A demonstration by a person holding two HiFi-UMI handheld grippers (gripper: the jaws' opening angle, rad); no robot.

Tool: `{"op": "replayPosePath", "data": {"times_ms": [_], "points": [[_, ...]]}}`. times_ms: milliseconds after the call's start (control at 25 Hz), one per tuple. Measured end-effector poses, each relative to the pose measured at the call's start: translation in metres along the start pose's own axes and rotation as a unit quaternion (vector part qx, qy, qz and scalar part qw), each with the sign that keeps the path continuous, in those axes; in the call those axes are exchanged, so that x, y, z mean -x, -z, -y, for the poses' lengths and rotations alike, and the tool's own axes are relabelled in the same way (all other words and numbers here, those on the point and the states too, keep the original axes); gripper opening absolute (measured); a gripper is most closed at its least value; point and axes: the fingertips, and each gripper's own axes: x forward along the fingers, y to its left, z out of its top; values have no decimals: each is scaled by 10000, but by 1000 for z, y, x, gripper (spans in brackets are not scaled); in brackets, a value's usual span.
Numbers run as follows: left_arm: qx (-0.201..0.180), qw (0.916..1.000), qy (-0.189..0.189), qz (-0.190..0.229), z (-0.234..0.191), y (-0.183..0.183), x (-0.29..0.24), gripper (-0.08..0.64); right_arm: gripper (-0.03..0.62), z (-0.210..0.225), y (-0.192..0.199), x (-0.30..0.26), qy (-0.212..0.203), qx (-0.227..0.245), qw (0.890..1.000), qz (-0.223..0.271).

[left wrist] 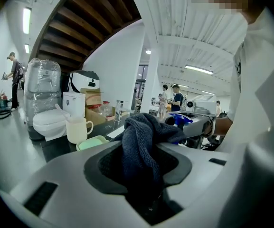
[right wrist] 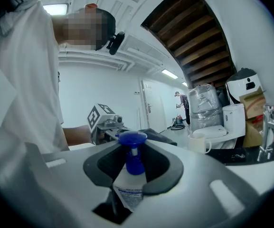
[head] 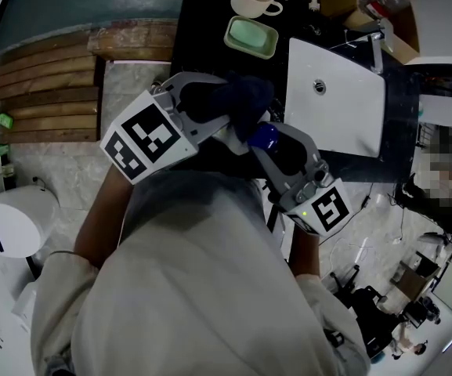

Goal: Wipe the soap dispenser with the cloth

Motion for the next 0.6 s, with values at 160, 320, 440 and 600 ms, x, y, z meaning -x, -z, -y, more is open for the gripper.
{"op": "replayPosePath", "data": {"times_ms": [160, 320, 440, 600], "points": [[103, 9999, -13, -6, -3, 4, -4, 146, 83, 0, 0, 0, -10, 0, 10000, -2], [30, 9999, -121, -96, -6, 8, -8, 146, 83, 0, 0, -1, -16, 5, 10000, 6], [50, 9997, -146, -166, -9, 13, -12, 146, 83, -1, -4, -2, -68, 34, 9999, 85], [118, 9995, -140, -241, -13, 21, -17, 146, 83, -2, -5, -2, -91, 55, 9999, 125]]}}
